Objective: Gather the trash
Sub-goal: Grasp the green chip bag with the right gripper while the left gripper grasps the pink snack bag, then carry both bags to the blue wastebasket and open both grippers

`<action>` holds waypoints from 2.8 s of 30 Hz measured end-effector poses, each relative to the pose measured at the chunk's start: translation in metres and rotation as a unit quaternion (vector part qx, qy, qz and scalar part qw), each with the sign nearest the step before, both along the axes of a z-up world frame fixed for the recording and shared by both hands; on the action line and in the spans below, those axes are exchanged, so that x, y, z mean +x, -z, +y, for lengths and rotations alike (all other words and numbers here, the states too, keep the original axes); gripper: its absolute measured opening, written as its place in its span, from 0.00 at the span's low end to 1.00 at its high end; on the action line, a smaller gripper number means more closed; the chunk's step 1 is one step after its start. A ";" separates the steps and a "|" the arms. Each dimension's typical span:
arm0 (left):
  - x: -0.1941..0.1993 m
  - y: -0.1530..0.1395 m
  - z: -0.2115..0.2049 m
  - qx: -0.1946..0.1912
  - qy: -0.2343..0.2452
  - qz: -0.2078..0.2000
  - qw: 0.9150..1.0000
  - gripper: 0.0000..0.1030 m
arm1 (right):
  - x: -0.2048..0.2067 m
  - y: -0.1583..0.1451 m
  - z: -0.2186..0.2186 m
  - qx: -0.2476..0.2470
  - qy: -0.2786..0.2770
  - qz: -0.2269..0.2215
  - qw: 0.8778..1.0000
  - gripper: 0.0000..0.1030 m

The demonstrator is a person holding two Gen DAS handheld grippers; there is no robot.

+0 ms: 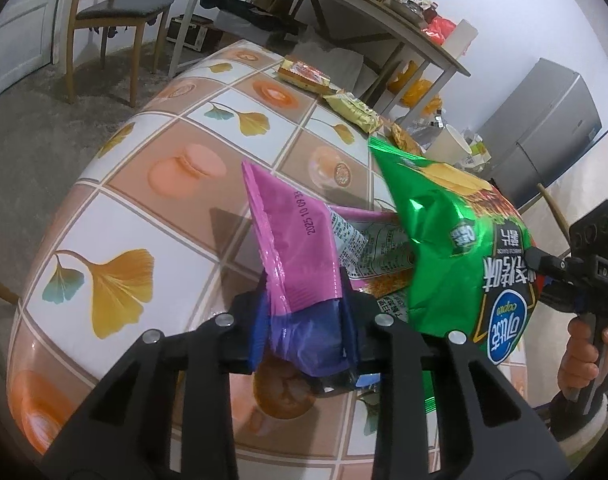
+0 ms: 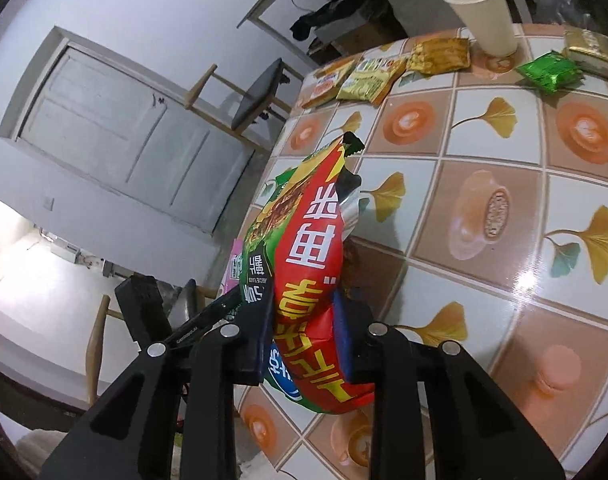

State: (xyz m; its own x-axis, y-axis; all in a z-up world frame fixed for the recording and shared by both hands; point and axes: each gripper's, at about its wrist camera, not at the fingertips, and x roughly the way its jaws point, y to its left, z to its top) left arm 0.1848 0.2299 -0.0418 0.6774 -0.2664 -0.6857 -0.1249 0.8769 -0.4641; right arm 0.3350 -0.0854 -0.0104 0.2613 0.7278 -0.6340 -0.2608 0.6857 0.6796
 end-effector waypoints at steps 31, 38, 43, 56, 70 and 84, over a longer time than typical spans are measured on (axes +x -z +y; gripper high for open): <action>-0.037 -0.073 -0.060 0.010 0.052 -0.065 0.996 0.27 | -0.121 -0.059 -0.144 0.079 0.128 -0.074 0.986 0.25; -0.050 -0.098 -0.110 -0.001 0.107 -0.080 0.991 0.27 | -0.180 -0.074 -0.204 0.103 0.190 -0.100 0.971 0.25; -0.048 -0.118 -0.170 -0.013 0.174 -0.098 0.980 0.27 | -0.245 -0.079 -0.265 0.100 0.267 -0.120 0.951 0.25; -0.056 -0.125 -0.379 -0.019 0.365 -0.093 0.926 0.27 | -0.440 -0.045 -0.411 0.080 0.496 -0.121 0.856 0.25; -0.053 -0.091 -0.470 0.007 0.415 -0.048 0.909 0.27 | -0.479 0.117 -0.516 0.136 0.645 0.007 0.752 0.25; -0.034 -0.069 -0.505 0.038 0.426 -0.022 0.904 0.27 | -0.421 0.279 -0.581 0.150 0.736 0.108 0.651 0.43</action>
